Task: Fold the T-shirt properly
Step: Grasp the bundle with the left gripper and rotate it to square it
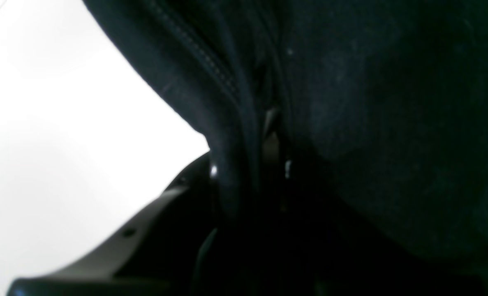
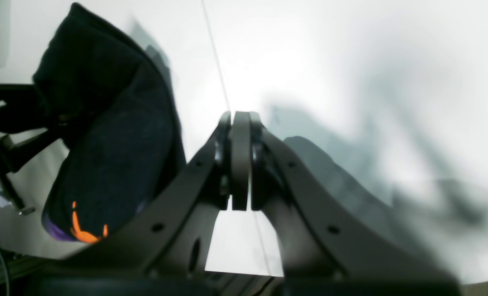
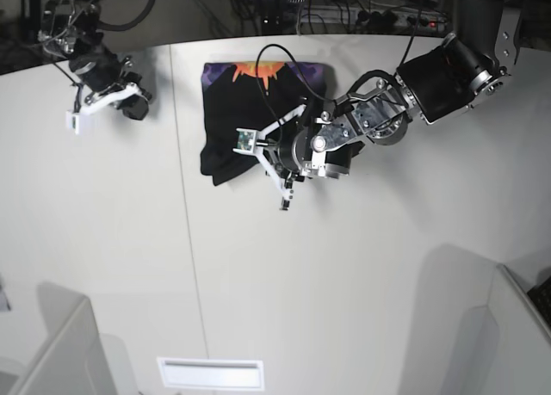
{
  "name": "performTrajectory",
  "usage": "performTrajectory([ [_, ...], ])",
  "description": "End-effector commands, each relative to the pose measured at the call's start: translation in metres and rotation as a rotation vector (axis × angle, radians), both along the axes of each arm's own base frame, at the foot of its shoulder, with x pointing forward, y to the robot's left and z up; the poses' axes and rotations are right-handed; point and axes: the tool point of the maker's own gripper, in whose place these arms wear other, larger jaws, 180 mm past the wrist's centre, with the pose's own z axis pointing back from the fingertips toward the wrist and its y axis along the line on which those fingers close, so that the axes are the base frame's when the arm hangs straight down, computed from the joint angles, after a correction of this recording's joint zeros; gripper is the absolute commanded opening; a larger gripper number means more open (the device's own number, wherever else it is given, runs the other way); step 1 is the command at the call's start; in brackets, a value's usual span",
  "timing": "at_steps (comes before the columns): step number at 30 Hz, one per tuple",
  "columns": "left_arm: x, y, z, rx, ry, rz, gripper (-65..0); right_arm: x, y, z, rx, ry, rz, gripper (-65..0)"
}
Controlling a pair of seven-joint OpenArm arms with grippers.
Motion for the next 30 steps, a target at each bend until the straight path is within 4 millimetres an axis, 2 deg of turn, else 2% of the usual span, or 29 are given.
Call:
performTrajectory([
  [1, 0.004, 0.028, -0.009, 0.120, -0.019, 0.009, -65.0, 0.009, -0.003, 0.010, -0.007, -0.045, -0.001, -65.0],
  [11, 0.008, 0.021, -0.005, 0.109, -0.030, 0.005, -65.0, 0.011, -0.002, 0.011, -0.004, -0.048, -0.001, -65.0],
  [15, 0.015, 0.017, 0.001, 0.102, -0.048, 0.002, -64.2, 0.009, -0.002, 0.010, -0.004, -0.042, 0.002, -65.0],
  [20, 0.030, 0.016, 0.013, 0.097, -0.081, 0.006, -32.3, 0.008, -0.002, 0.009, -0.004, -0.040, 0.003, -65.0],
  [23, 0.039, 0.013, 0.021, 0.090, -0.107, 0.001, -18.4, 0.007, -0.001, 0.009, -0.004, -0.037, 0.003, -65.0],
  [26, 0.046, 0.005, 0.037, 0.065, -0.149, -0.018, -10.2, 0.007, 0.000, 0.009, -0.002, -0.036, 0.006, -65.0],
  [30, 0.054, -0.010, 0.065, 0.015, -0.209, -0.050, -7.4, 0.008, 0.000, 0.009, -0.001, -0.039, 0.005, -65.0],
])
